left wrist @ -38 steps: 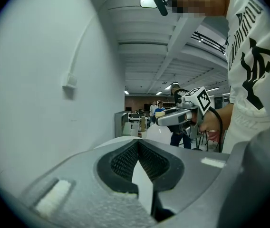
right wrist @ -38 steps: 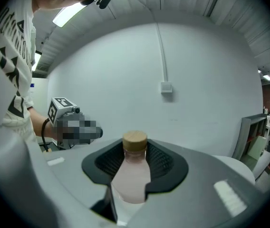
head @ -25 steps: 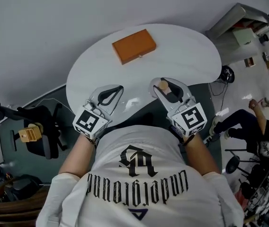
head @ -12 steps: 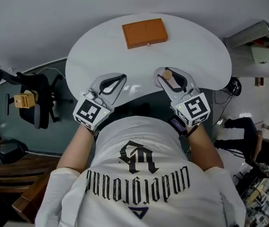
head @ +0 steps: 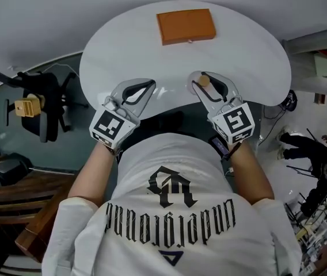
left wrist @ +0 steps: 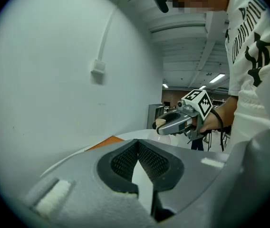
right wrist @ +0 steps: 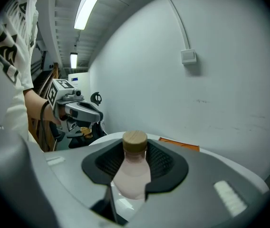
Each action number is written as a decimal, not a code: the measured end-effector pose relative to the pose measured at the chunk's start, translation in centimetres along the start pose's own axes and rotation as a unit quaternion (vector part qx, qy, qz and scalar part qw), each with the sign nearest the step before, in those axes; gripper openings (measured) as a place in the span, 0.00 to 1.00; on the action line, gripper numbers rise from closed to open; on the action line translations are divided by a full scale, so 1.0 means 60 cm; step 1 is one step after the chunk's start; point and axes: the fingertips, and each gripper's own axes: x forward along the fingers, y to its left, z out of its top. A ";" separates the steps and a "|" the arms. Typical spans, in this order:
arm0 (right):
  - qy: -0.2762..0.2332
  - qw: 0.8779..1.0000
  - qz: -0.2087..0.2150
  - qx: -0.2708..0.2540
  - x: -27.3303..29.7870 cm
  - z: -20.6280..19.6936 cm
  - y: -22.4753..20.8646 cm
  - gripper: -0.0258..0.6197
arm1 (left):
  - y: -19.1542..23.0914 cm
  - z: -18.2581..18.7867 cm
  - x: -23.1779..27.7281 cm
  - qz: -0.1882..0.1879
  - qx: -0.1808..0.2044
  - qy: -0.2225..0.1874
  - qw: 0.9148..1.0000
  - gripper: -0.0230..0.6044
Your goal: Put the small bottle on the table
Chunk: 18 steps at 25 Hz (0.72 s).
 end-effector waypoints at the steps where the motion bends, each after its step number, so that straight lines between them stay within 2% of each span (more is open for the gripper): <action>1: 0.004 1.000 0.001 -0.001 0.007 -0.004 -0.001 0.26 | 0.006 -0.006 0.002 0.000 -0.003 0.003 1.000 0.05; 7: 0.038 0.999 0.006 0.001 0.049 -0.046 -0.002 0.26 | 0.030 -0.043 0.015 -0.008 -0.017 0.016 1.000 0.05; 18: 0.094 0.995 0.018 0.008 0.152 -0.125 -0.012 0.26 | 0.108 -0.117 0.035 -0.019 -0.014 0.040 0.999 0.05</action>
